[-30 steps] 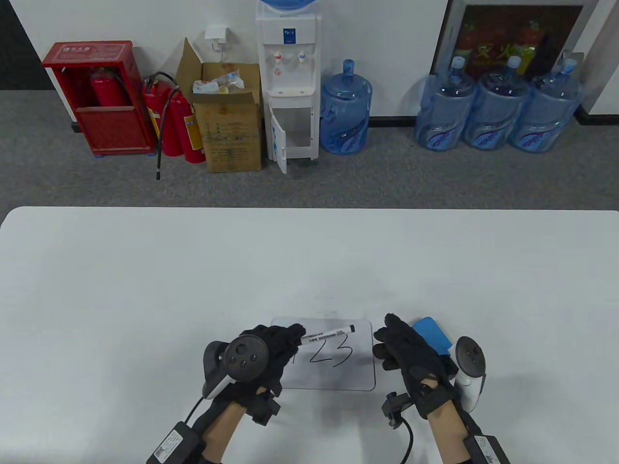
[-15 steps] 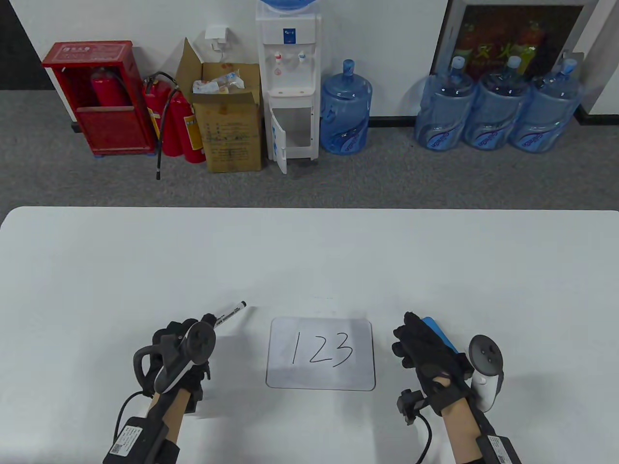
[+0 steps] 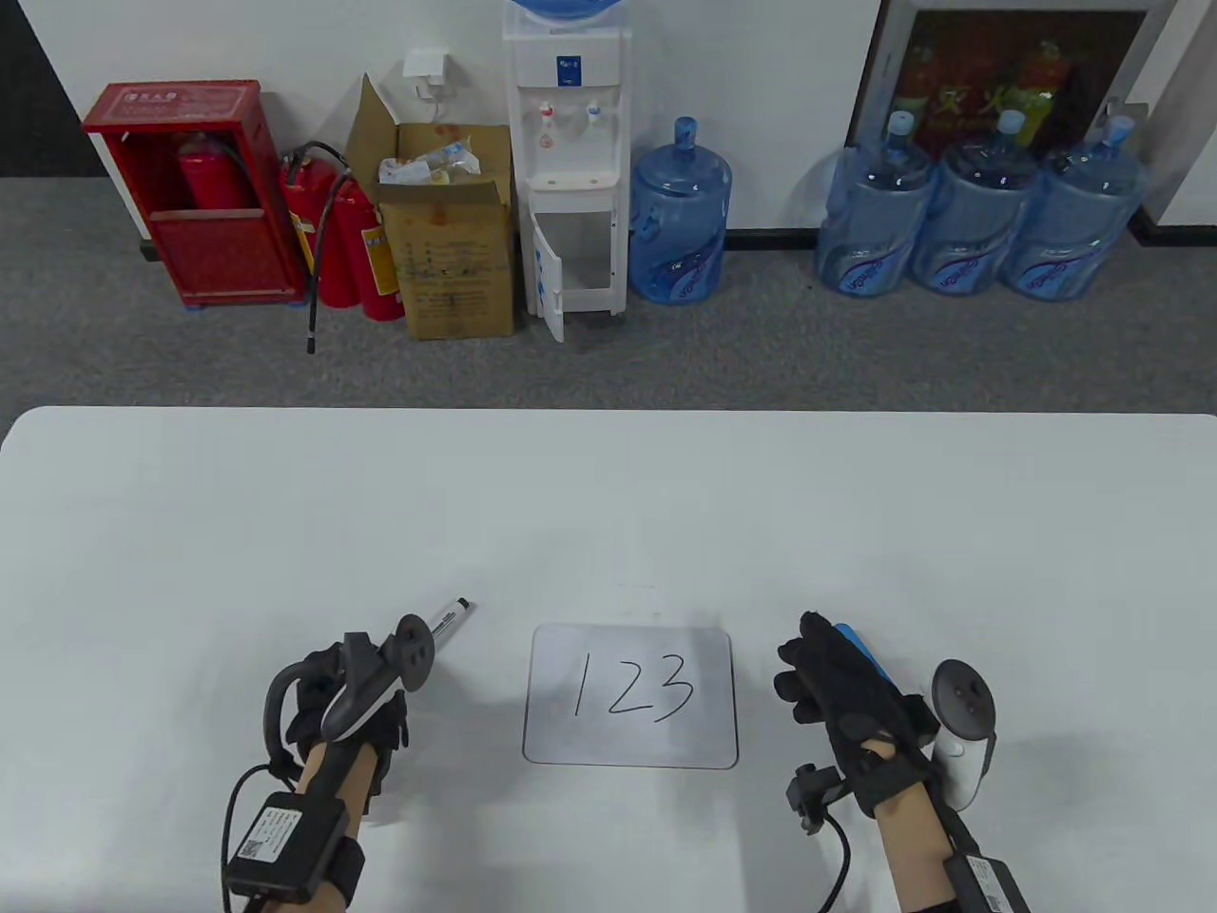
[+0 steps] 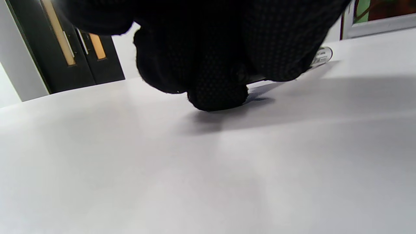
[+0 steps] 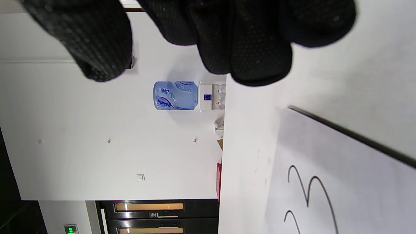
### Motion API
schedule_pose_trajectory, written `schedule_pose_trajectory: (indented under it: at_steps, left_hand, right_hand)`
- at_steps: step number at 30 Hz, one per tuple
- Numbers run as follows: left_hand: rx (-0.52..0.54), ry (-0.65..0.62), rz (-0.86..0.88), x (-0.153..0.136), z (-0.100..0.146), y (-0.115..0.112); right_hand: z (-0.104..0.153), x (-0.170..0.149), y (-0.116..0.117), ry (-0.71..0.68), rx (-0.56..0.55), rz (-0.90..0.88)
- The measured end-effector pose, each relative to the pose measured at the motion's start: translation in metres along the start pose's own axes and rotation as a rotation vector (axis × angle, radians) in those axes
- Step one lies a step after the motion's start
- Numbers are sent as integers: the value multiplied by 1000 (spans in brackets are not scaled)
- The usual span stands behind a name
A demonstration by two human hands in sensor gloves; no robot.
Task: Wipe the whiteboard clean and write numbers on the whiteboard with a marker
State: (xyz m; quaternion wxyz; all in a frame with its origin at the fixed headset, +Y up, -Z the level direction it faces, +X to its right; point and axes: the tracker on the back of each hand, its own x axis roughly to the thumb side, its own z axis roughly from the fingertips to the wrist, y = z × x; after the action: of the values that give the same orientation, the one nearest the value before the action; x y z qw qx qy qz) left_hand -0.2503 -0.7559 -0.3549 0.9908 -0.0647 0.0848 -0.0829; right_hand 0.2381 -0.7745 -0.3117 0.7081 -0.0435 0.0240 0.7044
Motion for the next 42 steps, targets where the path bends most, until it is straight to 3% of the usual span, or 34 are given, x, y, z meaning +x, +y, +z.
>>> schedule_pose_trajectory:
  at_steps: [4,15,22,27,30,32,35,42]
  left_hand:
    - [-79,21,-54,7,-6,2]
    - [-101,19,-39,7,-7,5]
    - [-31,4,14,4,5,28]
    - [101,-82,177,19,29,60]
    - [186,-158,306,36,49,67]
    - [262,-193,336,50,63,63]
    - [321,-240,247,70,75,53]
    - [291,-285,194,77,76,29]
  right_hand:
    - [0,0,0,0,6,11]
    - [0,0,-1,5,10,26]
    - [0,1,-2,-5,1,112]
    - [2,9,2,-48,-11,368]
    - [5,18,10,-99,0,546]
    - [9,25,17,-151,11,661]
    - [19,37,35,-236,16,922]
    - [23,32,57,-263,42,1162]
